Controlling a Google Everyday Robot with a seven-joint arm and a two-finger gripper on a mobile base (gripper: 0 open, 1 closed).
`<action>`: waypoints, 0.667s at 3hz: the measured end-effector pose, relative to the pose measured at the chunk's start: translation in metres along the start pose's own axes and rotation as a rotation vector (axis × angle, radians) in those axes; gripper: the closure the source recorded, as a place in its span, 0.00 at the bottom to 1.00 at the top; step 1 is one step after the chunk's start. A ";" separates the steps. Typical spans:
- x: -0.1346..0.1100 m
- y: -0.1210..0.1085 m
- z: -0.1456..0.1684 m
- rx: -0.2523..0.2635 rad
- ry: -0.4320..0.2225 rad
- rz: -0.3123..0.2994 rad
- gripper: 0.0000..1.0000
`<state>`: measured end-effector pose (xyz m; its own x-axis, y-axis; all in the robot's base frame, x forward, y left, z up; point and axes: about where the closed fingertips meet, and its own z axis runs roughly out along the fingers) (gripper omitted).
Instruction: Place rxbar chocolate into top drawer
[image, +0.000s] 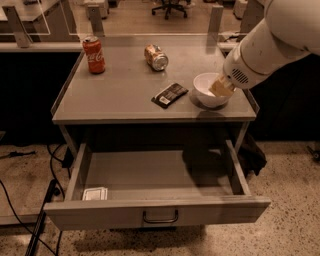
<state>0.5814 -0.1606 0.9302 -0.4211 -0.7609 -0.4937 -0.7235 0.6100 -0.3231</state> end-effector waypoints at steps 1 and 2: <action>-0.019 -0.006 0.026 -0.003 -0.013 0.042 1.00; -0.041 -0.006 0.048 -0.020 -0.030 0.059 1.00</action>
Offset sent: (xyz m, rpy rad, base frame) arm 0.0755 0.0624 -0.0249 0.0984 0.0197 -0.0297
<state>0.6295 -0.1225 0.9139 -0.4471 -0.7168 -0.5350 -0.7090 0.6487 -0.2766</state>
